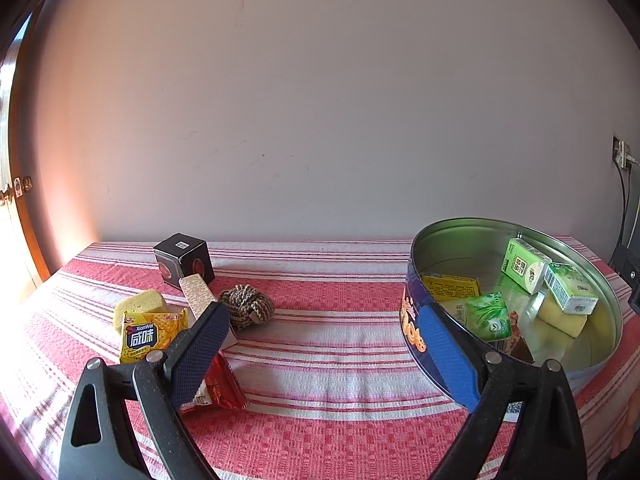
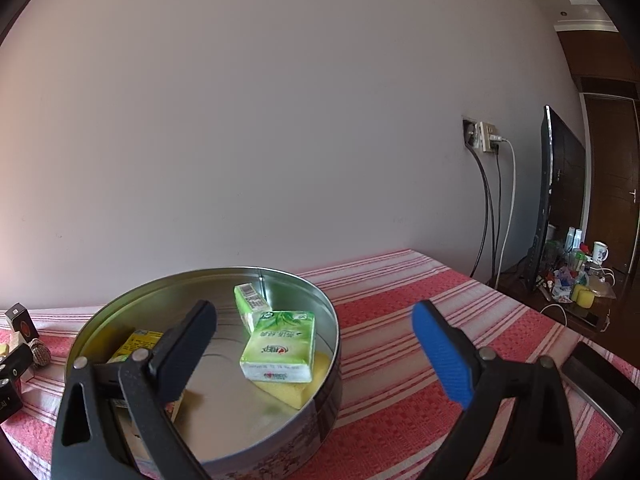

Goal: Organize objects
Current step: 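Withdraw both open tools from the tin back to the pile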

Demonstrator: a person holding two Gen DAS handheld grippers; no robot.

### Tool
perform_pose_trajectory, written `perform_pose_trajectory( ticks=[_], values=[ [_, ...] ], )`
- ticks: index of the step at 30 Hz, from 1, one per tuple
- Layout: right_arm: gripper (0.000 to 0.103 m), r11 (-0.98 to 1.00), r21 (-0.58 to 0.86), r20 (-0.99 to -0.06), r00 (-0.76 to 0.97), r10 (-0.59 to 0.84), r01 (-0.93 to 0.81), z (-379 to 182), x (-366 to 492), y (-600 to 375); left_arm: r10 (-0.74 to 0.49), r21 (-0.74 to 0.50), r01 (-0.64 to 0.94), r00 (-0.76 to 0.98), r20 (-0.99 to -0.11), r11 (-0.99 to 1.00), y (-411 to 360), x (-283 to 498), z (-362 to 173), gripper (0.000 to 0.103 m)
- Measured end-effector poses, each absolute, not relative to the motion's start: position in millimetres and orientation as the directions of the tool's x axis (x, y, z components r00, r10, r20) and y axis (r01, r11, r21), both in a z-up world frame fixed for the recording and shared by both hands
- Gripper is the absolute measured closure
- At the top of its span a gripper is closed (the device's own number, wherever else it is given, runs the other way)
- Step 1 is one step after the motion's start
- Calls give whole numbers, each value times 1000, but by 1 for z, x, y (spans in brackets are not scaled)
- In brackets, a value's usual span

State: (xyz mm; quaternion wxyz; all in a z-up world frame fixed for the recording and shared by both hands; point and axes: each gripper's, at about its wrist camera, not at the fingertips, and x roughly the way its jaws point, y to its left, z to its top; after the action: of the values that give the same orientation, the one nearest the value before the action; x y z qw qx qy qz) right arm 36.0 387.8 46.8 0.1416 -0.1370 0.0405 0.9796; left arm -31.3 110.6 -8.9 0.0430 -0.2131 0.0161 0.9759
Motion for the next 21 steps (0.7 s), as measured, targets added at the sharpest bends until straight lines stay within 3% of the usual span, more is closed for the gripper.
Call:
perform_pose_trajectory(
  ticks=[21],
  values=[
    [3, -998, 25, -350, -936, 37, -49, 34, 37, 241, -4, -15, 14, -871, -492, -1000, -12, -54, -19, 6]
  ],
)
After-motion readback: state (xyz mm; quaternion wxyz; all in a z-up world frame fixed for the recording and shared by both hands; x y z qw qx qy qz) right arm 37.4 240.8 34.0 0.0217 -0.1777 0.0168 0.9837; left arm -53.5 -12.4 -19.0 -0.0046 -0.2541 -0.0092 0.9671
